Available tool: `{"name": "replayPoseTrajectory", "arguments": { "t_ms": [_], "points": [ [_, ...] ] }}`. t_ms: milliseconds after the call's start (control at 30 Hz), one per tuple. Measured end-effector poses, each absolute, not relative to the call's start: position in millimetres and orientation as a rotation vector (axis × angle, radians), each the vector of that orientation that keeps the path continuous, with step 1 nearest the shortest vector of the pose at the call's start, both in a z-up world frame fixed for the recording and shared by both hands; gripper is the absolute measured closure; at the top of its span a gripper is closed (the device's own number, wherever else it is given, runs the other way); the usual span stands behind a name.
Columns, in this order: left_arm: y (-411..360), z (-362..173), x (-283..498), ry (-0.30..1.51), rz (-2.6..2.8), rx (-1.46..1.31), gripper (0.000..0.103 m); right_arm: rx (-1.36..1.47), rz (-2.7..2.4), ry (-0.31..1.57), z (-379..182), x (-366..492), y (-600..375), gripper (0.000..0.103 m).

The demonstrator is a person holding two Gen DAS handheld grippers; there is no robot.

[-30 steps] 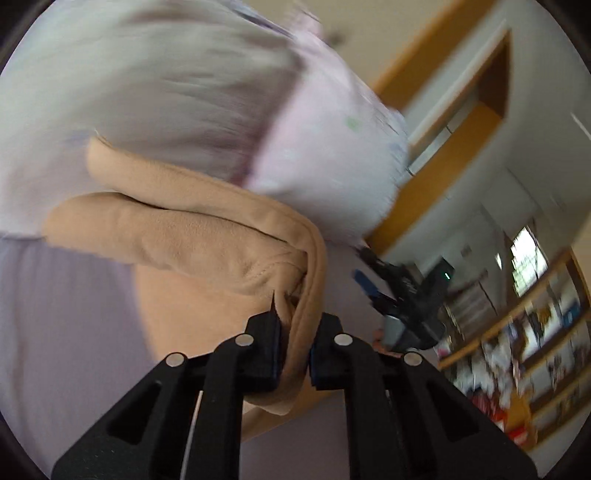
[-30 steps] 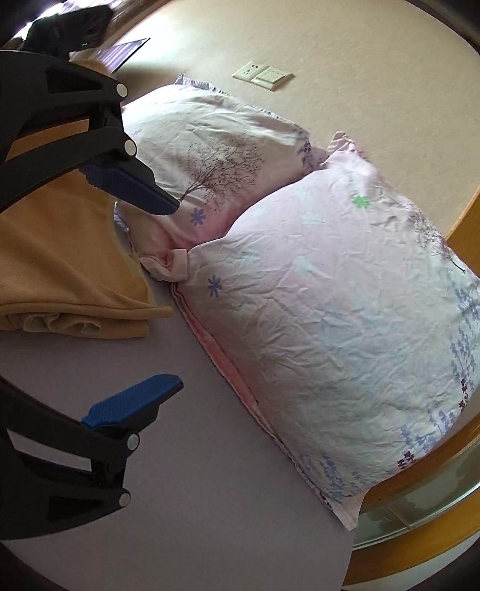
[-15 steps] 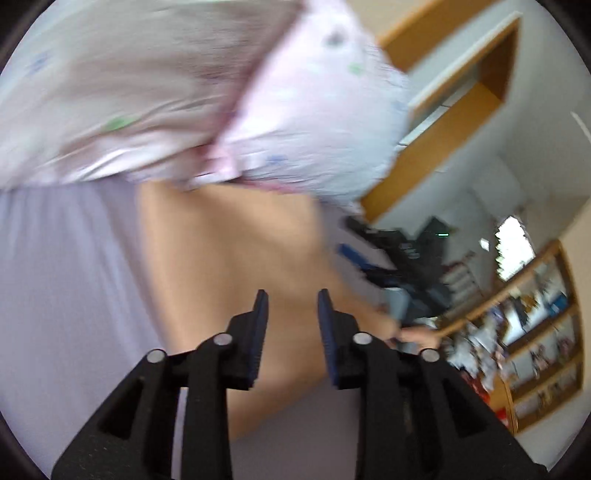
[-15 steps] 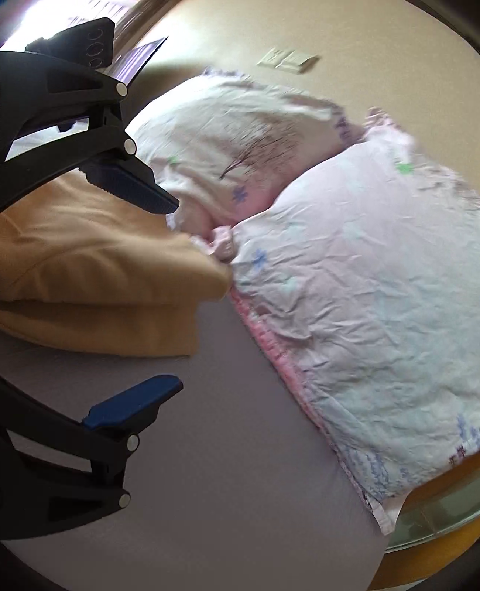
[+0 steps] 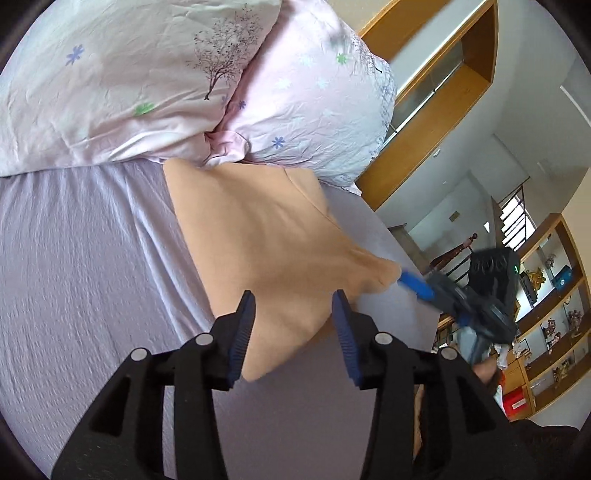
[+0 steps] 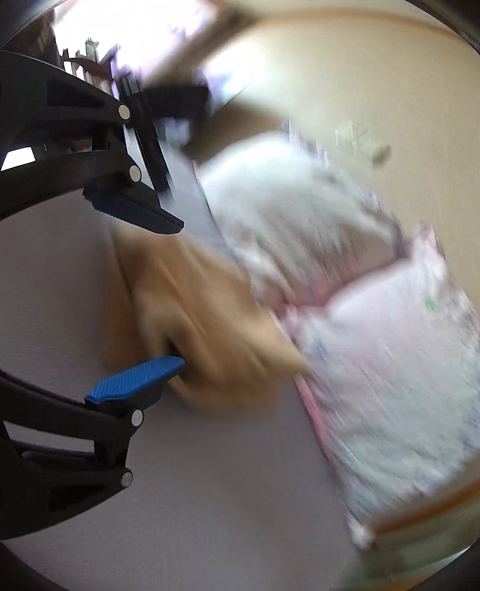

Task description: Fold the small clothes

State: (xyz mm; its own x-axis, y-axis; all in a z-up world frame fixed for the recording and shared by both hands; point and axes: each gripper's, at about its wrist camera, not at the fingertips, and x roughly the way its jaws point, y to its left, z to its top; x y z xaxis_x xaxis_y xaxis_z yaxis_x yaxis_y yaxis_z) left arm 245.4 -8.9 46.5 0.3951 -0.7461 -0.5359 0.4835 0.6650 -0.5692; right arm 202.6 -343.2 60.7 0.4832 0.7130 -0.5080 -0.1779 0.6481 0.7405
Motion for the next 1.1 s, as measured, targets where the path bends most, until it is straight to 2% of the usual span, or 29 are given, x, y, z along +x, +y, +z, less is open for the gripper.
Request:
{"name": "replayPoseTrajectory", "arguments": {
  "t_ms": [100, 167, 367, 567, 600, 633, 667, 800, 867, 1000, 1100],
  "points": [
    [7.2, 37.3, 252.4, 0.839, -0.779, -0.403, 0.057, 0.676, 0.575, 1.075, 27.5, 205.5, -306.5, 0.032],
    [20.7, 29.8, 258.8, 0.831, -0.768, -0.467, 0.057, 0.697, 0.558, 1.117, 12.5, 213.1, -292.0, 0.039],
    [52.4, 11.6, 267.8, 0.817, -0.704, -0.598, 0.054, 0.762, 0.450, 1.169, -9.2, 223.2, -268.3, 0.044],
    [62.9, 6.1, 273.0, 0.821, -0.707, -0.664, 0.053, 0.819, 0.404, 1.110, -7.1, 215.6, -266.5, 0.045],
    [64.0, 5.2, 272.9, 0.820, -0.707, -0.669, 0.053, 0.821, 0.404, 1.099, -9.3, 215.5, -264.1, 0.051],
    [65.3, 5.0, 272.3, 0.819, -0.708, -0.674, 0.052, 0.810, 0.395, 1.069, -9.4, 216.8, -261.2, 0.076],
    [67.3, 4.6, 271.5, 0.816, -0.707, -0.680, 0.052, 0.806, 0.391, 1.032, -7.1, 216.3, -259.4, 0.094],
    [76.6, 3.6, 270.5, 0.804, -0.694, -0.715, 0.051, 0.778, 0.503, 0.828, 25.6, 205.6, -237.3, 0.095],
    [80.2, 2.9, 270.8, 0.803, -0.693, -0.732, 0.051, 0.743, 0.543, 0.863, 25.0, 204.8, -223.8, 0.095],
    [80.7, 5.0, 267.8, 0.802, -0.706, -0.731, 0.050, 0.674, 0.600, 1.094, -2.6, 196.7, -209.7, 0.092],
    [78.4, 8.1, 266.0, 0.794, -0.719, -0.716, 0.048, 0.590, 0.661, 1.059, 10.6, 170.7, -215.6, 0.090]
  ]
}}
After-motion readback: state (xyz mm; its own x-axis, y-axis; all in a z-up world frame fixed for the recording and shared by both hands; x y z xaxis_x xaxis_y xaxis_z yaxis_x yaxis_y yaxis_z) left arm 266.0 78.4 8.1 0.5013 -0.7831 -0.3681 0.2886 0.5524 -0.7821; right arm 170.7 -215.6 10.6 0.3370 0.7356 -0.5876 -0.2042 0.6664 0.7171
